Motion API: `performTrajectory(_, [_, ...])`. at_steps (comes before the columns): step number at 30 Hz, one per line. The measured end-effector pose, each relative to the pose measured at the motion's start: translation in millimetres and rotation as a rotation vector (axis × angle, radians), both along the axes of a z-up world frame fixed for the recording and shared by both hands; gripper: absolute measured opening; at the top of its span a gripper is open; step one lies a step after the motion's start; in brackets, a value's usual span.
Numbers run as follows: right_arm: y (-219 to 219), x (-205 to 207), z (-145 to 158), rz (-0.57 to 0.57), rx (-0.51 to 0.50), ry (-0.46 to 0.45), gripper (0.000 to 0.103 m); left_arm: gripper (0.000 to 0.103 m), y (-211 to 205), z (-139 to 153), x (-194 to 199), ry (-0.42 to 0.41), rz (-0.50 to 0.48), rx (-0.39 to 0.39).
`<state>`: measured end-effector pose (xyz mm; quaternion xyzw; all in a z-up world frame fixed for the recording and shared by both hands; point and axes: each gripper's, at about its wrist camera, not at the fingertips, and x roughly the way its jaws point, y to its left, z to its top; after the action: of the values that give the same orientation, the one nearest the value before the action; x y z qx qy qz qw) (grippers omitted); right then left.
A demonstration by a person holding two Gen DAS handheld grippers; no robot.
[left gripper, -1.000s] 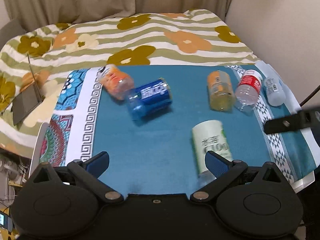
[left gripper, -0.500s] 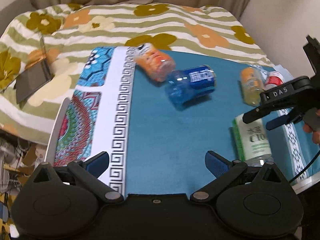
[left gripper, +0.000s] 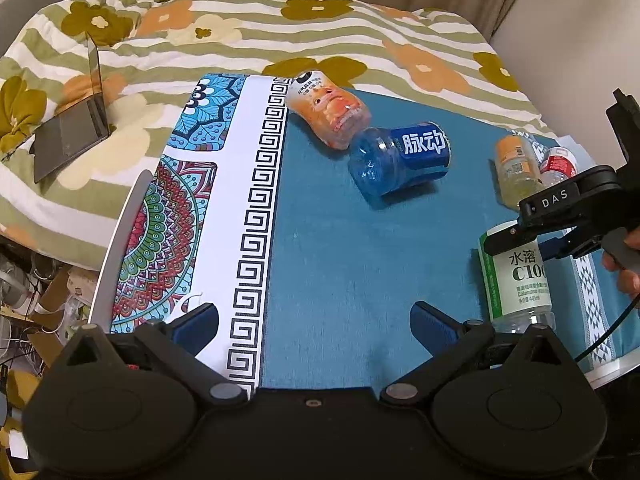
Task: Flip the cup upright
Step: 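Bring the right gripper to the lying cup and close on its body, then rotate the cup upright with the right gripper and set it on the cloth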
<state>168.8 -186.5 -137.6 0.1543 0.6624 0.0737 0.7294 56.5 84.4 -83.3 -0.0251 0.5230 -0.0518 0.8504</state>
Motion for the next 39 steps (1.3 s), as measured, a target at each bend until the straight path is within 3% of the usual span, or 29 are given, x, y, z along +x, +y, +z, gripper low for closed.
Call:
performTrajectory(15, [-5,-12,24,-0.005,0.032,-0.058,0.071,0.103,-8,13,0,-0.035,-0.049,0.006])
performTrajectory(19, [-12,-21,43,-0.039,0.07,-0.105,0.071,0.103,-8,18,-1,-0.049,-0.061,0.003])
performTrajectory(23, [-13,-43,77,-0.119,0.055,-0.315,0.073,0.103,-7,20,-1,-0.064,-0.065,-0.002])
performTrajectory(26, [-7,-65,82,-0.2,0.021,-0.514,0.073,0.103,-5,19,-1,-0.066,-0.064,-0.005])
performTrajectory(32, [17,-87,51,-0.274,-0.085,-0.738,0.073,0.103,-4,16,-4,-0.082,-0.087,0.035])
performTrajectory(39, [35,-104,23,-0.271,-0.209,-0.913,0.073,0.103,6,3,-10,-0.074,-0.089,0.062])
